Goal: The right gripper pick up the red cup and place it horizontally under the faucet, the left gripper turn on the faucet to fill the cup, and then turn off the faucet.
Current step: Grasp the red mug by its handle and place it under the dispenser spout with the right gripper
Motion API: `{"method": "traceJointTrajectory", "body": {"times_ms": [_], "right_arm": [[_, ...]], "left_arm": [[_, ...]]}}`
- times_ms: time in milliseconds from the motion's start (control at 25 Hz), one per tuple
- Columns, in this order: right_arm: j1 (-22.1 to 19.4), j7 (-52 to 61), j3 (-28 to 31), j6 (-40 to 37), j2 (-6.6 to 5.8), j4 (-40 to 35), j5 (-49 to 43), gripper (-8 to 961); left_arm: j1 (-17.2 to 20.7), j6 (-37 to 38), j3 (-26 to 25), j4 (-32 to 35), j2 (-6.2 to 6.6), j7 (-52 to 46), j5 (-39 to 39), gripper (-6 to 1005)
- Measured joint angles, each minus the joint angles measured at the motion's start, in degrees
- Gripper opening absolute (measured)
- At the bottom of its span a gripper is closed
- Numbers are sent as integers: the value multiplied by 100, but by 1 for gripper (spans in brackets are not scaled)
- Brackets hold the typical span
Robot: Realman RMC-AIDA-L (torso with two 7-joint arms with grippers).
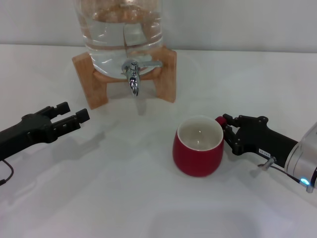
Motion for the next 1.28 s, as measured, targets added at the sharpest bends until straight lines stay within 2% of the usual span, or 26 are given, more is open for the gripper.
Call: {"method": "traceJointTrajectory", "body": {"times_ms": [120,240,800,1080,1280], "right_arm": [[1,1,-6,1,-6,0,2,258],[7,39,-8,1,-5,1,3,165],[102,84,-25,-26,-5,318,58,165],[508,88,-276,-351,9,279,60,166],[639,89,-349,-415,18,311,119,166]], "left_arm": [[0,3,-3,0,4,-1,1,887],[2,3,-5,0,8,-14,1,887],[49,22,-5,0,42,-24,61,887],[64,170,-6,185,46,-271,530,887],[84,206,-22,221,43,-351,600,887]]}}
